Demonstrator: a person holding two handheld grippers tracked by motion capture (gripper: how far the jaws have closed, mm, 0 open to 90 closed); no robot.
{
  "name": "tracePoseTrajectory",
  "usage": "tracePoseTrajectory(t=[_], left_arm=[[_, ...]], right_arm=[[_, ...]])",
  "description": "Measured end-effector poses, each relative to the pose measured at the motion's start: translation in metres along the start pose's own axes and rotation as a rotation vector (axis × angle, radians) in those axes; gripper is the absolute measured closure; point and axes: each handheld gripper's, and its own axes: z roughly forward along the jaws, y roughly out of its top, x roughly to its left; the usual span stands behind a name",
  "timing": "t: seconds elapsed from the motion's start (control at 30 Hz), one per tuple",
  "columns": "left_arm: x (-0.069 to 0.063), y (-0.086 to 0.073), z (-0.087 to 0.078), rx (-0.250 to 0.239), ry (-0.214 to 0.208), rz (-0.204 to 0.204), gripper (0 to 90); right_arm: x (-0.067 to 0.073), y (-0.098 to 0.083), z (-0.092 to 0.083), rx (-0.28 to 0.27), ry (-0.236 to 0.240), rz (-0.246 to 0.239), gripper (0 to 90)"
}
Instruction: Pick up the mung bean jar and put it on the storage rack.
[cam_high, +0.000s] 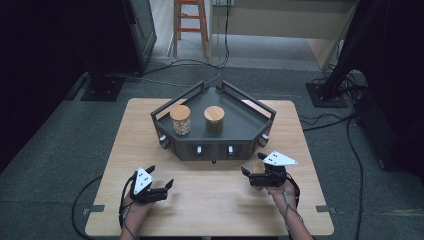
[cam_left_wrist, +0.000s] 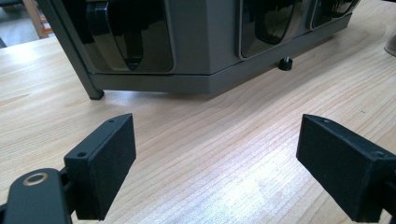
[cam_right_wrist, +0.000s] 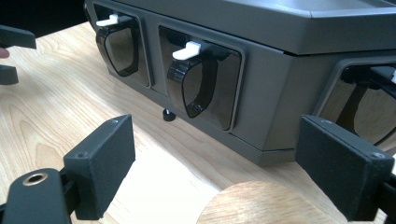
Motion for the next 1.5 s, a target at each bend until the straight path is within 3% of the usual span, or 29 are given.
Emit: tracePoseTrajectory(t=[0.2, 1.5], left_arm=[[0.0, 0.0, 0.0, 0.001, 0.0, 0.0, 11.8], [-0.001, 0.001, 0.0, 0.005, 0.001, 0.006, 11.8]], right_arm=[[0.002, -0.002, -0.001, 0.009, -0.008, -0.017, 12.5], [0.001, -0.027, -0.016, 0.053, -0.102, 0.01, 12.4]])
